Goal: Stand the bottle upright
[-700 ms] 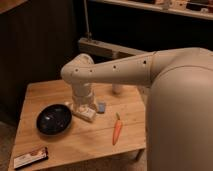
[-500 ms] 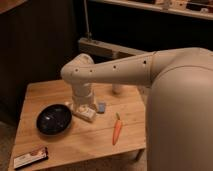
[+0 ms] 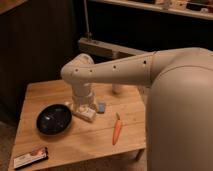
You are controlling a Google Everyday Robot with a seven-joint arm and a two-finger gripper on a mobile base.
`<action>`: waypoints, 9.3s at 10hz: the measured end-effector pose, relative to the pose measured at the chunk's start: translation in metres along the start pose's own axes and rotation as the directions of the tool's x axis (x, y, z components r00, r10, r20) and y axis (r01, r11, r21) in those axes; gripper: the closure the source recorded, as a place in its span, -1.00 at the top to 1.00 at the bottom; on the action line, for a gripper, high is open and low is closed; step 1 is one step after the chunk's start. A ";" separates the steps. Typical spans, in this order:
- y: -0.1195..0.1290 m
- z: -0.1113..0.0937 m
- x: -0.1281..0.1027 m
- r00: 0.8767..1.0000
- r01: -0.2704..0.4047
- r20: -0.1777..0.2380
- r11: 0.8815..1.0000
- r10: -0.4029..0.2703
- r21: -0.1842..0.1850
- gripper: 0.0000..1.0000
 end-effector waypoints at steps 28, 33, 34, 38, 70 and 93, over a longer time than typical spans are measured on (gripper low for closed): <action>0.013 -0.026 -0.126 0.904 0.383 0.216 0.923 -0.368 -0.034 0.30; 0.019 0.003 -0.131 0.835 0.505 0.255 0.863 -0.487 -0.006 0.30; 0.022 0.005 -0.130 0.820 0.523 0.273 0.852 -0.503 -0.001 0.30; 0.057 0.027 -0.140 0.774 0.578 0.287 0.815 -0.564 0.043 0.30; 0.121 0.113 -0.123 0.575 0.800 0.240 0.599 -0.782 0.035 0.30; 0.116 0.119 -0.145 0.583 0.798 0.226 0.602 -0.780 0.019 0.30</action>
